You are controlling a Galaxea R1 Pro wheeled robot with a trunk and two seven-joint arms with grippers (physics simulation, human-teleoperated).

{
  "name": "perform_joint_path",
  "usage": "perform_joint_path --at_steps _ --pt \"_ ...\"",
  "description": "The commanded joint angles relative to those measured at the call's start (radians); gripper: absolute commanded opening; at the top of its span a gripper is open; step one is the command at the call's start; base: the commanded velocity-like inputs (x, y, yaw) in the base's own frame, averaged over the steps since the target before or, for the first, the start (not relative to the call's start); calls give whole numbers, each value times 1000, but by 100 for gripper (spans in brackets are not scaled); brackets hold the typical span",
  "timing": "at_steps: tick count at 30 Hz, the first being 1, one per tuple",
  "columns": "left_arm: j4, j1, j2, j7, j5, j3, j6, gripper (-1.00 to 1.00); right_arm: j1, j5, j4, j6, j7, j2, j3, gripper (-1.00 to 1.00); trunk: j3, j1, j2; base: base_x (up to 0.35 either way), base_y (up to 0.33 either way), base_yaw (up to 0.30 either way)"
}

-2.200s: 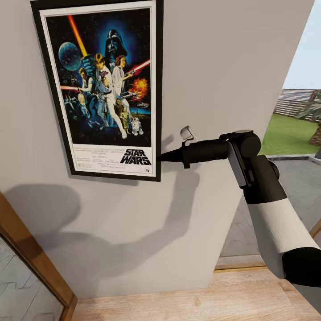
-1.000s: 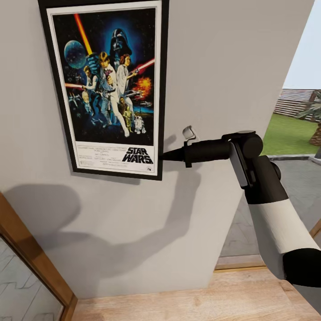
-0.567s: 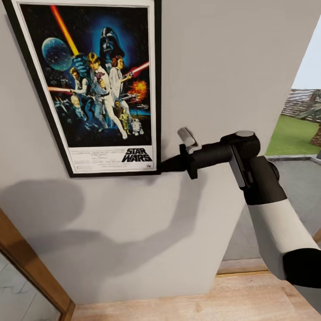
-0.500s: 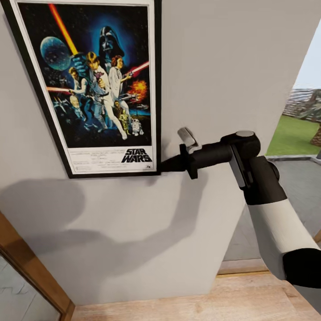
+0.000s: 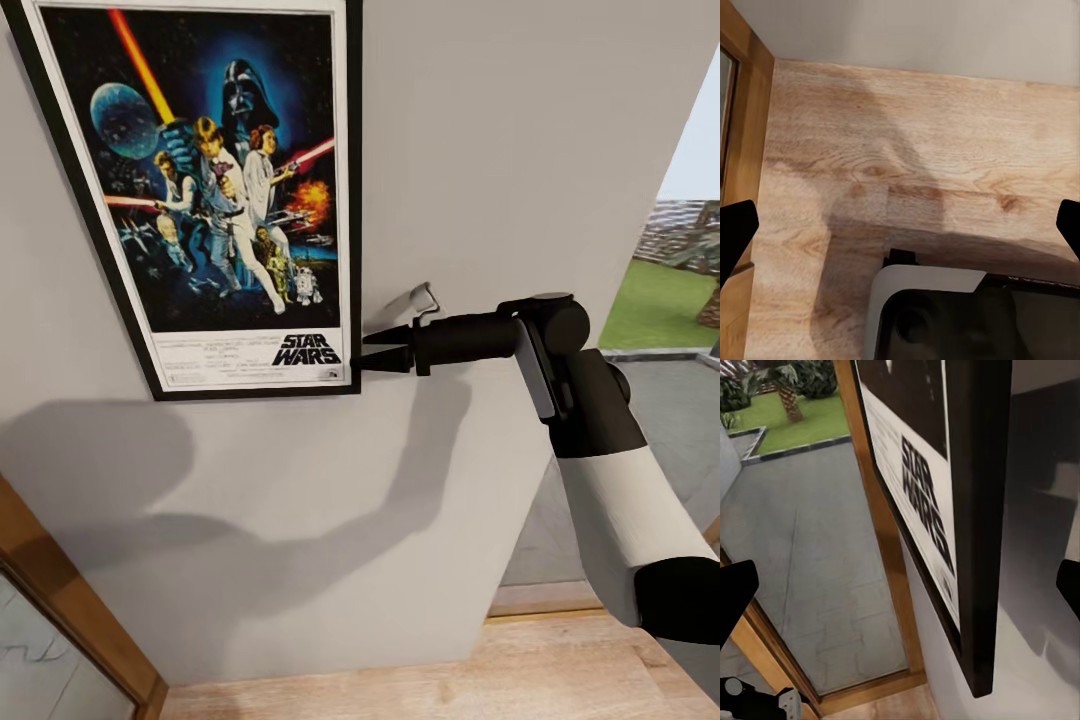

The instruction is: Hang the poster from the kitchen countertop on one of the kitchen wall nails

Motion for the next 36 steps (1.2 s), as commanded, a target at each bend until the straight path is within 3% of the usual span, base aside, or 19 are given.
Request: perform_joint_path --at_steps 1,10,13,18,20,23,25,30,33,35,36 --pt "-1 0 -1 -7 0 4 -1 100 -1 -7 0 8 -2 -1 2 100 -2 1 -2 0 0 0" --pt "-1 0 -1 -7 0 4 -1 100 0 -7 -1 9 -1 -2 2 100 -2 1 -2 -93 0 0" --pt "-1 0 -1 -7 0 4 -1 100 37 -13 -19 8 4 -2 -1 100 -2 1 -2 -229 0 0" --pt "-1 0 -1 -7 0 4 -1 100 210 -34 -112 1 29 -2 -91 100 -2 1 -2 -317 0 0" --pt "-1 0 -1 -8 0 4 -1 100 323 -37 -140 -63 99 -2 -138 100 -2 1 -2 -332 0 0" --pt "-1 0 -1 -8 0 4 -1 100 411 -38 -149 -144 148 -3 -155 100 -2 1 -2 -316 0 0" --pt "-1 0 -1 -8 1 4 -1 100 535 -39 -155 -228 180 -4 -166 100 -2 1 -2 -163 0 0" --pt "-1 0 -1 -9 2 4 -1 100 705 -35 -154 -326 195 -8 -171 100 0 1 -2 -68 0 0" --pt "-1 0 -1 -10 3 0 -2 100 954 -31 -82 -558 195 -15 -173 100 5 1 -2 -16 0 0" --pt "-1 0 -1 -10 3 -1 -2 100 1010 -30 -23 -631 190 -22 -173 100 8 1 -2 -6 0 0" --pt "-1 0 -1 -10 3 -2 -2 100 1050 -29 53 -703 181 -28 -173 100 9 1 -2 -4 0 0"
